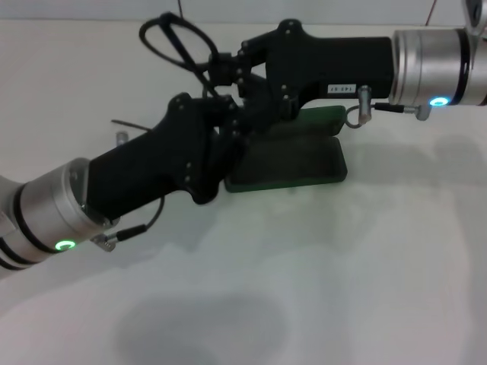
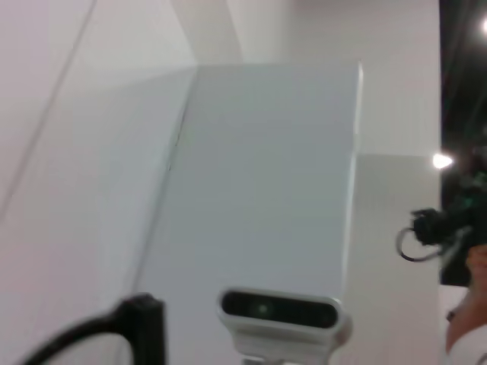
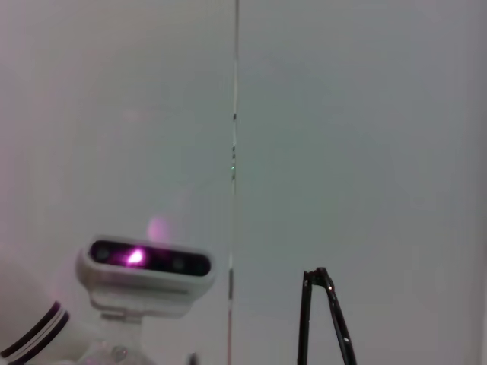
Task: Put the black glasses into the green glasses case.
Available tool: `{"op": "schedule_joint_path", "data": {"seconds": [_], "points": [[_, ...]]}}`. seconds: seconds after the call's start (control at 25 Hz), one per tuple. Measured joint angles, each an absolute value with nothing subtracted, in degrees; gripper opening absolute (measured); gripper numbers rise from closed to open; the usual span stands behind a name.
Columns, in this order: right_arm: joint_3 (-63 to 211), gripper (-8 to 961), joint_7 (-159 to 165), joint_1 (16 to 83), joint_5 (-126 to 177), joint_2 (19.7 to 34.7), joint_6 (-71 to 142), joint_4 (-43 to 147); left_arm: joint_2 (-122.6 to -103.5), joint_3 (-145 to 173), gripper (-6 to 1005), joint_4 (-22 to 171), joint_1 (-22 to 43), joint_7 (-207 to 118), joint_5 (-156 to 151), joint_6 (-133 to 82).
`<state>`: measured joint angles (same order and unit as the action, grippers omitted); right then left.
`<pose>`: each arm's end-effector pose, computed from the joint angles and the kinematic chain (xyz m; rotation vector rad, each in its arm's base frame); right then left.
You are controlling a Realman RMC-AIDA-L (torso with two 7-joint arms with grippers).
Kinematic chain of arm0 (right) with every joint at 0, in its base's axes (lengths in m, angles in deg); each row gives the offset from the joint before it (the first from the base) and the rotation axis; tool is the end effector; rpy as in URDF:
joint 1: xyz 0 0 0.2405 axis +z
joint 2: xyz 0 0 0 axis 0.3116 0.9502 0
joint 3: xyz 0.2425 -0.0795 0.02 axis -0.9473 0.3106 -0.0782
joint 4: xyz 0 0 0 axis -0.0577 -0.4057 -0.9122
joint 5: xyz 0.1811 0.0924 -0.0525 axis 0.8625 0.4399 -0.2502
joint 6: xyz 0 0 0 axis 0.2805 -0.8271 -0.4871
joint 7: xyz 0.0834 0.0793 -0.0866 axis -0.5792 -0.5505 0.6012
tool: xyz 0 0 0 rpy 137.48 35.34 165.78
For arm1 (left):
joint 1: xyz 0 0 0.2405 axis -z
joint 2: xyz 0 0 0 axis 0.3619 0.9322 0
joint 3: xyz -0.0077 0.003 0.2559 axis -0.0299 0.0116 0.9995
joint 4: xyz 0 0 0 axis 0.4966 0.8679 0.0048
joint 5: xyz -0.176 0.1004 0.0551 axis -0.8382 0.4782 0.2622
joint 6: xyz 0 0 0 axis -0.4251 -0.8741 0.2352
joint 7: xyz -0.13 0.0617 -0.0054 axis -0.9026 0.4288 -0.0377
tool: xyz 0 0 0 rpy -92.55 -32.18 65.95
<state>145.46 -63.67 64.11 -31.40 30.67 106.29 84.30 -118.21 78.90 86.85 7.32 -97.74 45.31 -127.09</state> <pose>0.0918 0.3770 -0.0351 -2.8480 -0.0681 1.0706 -0.2028 0.2685 -0.0234 -2.4405 -0.2948 -1.7208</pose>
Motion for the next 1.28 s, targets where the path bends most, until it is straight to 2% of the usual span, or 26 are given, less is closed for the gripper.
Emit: {"op": "schedule_joint_path", "data": {"seconds": [0.24,0.88,1.28], "points": [[145.1,46,-61.6,63.0,-27.5,30.51,105.4,84.4,-117.61,84.2,29,90.8,8.0,-98.7,50.9,-129.4],[143.9,47,-61.2,61.1,-25.7,30.65,109.6,84.7,-117.91,84.1,30,87.9,6.0,-98.6,43.8,-125.5],[151.2,46,-60.9,62.4,-25.9,30.67,106.7,82.6,-118.11,84.2,30,87.5,6.5,-99.6,42.1,-125.2]]}}
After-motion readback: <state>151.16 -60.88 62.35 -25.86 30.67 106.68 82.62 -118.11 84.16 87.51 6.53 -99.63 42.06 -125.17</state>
